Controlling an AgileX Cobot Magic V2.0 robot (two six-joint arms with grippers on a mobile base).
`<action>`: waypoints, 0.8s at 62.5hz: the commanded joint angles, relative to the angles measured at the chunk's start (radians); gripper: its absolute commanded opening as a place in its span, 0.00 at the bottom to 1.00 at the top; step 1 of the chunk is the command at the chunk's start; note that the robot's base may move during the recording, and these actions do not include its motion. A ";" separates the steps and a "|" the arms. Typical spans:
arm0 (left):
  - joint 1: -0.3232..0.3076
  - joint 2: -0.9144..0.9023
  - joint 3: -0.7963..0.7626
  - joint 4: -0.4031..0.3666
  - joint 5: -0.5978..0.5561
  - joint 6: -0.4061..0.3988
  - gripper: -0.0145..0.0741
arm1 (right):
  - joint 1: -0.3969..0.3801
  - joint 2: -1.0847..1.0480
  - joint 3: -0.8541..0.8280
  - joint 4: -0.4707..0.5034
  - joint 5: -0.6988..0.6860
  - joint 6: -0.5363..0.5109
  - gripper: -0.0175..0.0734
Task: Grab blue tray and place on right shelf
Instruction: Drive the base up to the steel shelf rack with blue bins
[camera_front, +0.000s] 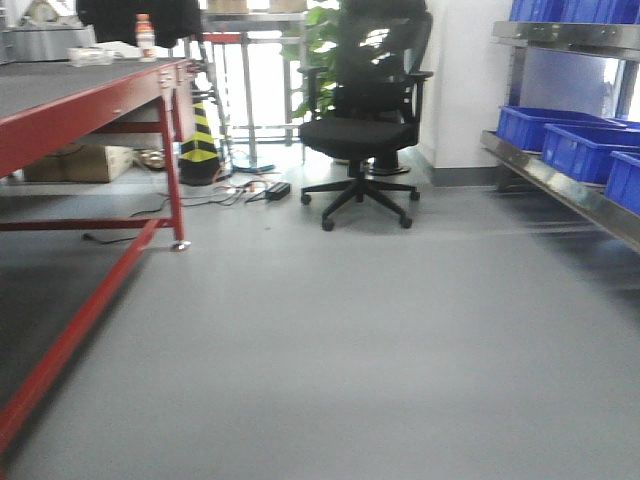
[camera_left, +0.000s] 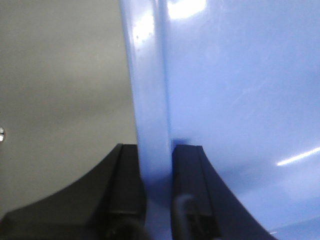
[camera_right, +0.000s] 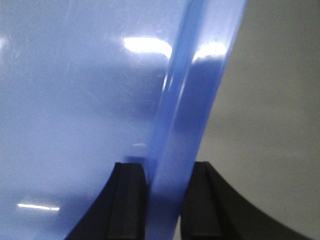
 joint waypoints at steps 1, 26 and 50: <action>-0.022 -0.027 -0.024 -0.107 0.063 0.031 0.11 | 0.010 -0.016 -0.029 0.053 -0.128 -0.026 0.26; -0.022 -0.027 -0.024 -0.123 0.063 0.031 0.11 | 0.010 -0.016 -0.029 0.053 -0.128 -0.026 0.26; -0.022 -0.027 -0.024 -0.123 0.063 0.031 0.11 | 0.010 -0.016 -0.029 0.053 -0.128 -0.026 0.26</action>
